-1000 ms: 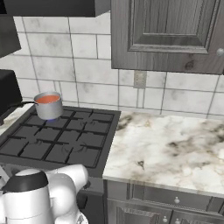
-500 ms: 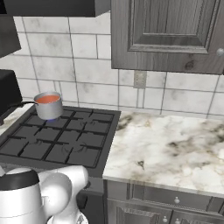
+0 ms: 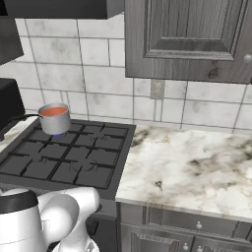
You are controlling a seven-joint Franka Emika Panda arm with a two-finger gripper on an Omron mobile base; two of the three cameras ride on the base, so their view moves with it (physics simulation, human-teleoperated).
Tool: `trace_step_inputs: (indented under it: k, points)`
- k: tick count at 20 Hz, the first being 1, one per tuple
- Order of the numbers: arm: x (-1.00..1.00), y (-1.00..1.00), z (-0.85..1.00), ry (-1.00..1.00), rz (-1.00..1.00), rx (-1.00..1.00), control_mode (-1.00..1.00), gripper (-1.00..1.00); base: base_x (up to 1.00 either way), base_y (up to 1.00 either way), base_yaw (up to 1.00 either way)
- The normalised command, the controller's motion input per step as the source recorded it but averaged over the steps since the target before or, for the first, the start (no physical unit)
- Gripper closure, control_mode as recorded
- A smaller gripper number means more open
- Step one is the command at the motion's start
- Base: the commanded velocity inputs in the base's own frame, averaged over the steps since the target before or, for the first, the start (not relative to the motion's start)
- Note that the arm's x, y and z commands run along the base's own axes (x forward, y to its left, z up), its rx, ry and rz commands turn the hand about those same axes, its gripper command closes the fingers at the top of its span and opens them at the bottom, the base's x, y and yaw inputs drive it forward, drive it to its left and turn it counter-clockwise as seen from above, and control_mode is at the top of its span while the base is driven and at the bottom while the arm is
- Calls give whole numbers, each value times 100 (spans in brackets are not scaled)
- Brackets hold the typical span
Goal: Wait until the marinara sauce is simmered to a deep red color and then turn off the stove.
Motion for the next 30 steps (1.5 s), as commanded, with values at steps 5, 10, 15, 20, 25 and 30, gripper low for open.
trace_step_inputs:
  k: [5, 10, 15, 20, 25, 30]
  points:
    - [0, -1, 0, -3, 0, 0, -100, -100, 0, 0, 0]
    - [5, 0, 0, -1, 0, 0, -100, -100, 0, 0, 0]
    - [17, 0, 0, 0, 0, 0, -100, -100, 0, 0, 0]
    - [23, 0, 0, 0, 0, 0, -100, -100, 0, 0, 0]
    - [12, 1, -2, 0, 0, 0, -100, -100, 0, 0, 0]
    - [2, 17, -8, 0, 0, 0, -100, -100, 0, 0, 0]
